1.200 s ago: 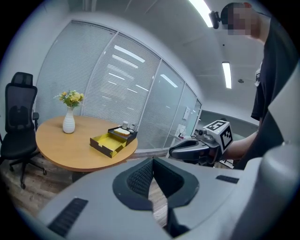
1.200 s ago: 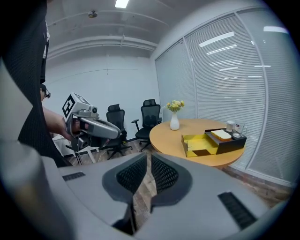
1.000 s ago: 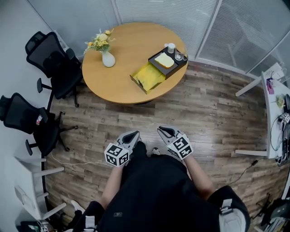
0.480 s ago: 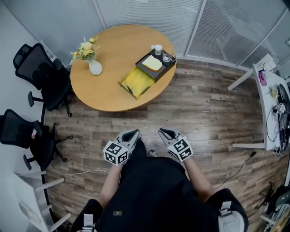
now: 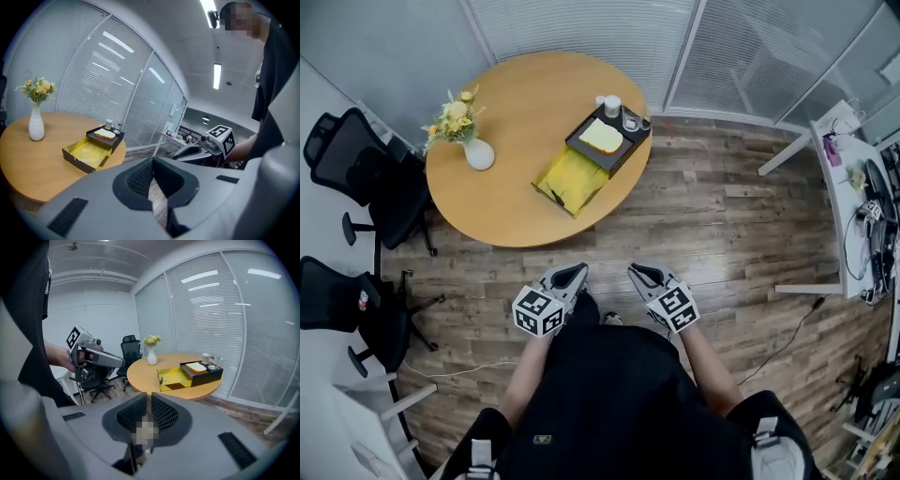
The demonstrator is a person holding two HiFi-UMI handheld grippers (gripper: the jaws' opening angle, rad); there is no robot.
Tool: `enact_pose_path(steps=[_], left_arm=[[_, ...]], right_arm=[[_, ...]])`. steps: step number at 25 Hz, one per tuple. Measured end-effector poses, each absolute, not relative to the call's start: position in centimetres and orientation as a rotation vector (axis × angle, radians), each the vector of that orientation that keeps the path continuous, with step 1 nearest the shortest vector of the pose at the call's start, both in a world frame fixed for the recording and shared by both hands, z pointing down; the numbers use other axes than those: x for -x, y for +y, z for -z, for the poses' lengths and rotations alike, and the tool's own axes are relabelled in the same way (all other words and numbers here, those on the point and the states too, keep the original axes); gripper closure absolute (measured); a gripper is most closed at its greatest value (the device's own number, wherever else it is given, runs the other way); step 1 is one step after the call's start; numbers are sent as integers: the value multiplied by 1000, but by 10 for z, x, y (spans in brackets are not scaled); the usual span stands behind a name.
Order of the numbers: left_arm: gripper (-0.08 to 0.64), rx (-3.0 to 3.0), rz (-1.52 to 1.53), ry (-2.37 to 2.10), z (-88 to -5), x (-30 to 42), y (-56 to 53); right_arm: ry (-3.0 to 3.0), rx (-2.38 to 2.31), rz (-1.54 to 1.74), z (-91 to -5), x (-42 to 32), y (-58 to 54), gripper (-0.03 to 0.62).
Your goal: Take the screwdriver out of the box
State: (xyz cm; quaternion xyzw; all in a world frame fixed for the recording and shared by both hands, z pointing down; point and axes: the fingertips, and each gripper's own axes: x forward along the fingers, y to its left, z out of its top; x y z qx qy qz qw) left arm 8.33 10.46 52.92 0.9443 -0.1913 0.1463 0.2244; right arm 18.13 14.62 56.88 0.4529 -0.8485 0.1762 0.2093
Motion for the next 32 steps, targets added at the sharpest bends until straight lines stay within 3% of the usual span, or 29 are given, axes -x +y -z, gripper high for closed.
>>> enact_pose_path(steps=[12,32], left_arm=[[554,-2558,-403,-549,-546,-40,30],[554,-2565,-382,-533,-553,4,-66]], right_arm=[[-2362,-1130,-440,-577,-125,63,566],[-2366,-1185,-644,-595,-83,-46,566]])
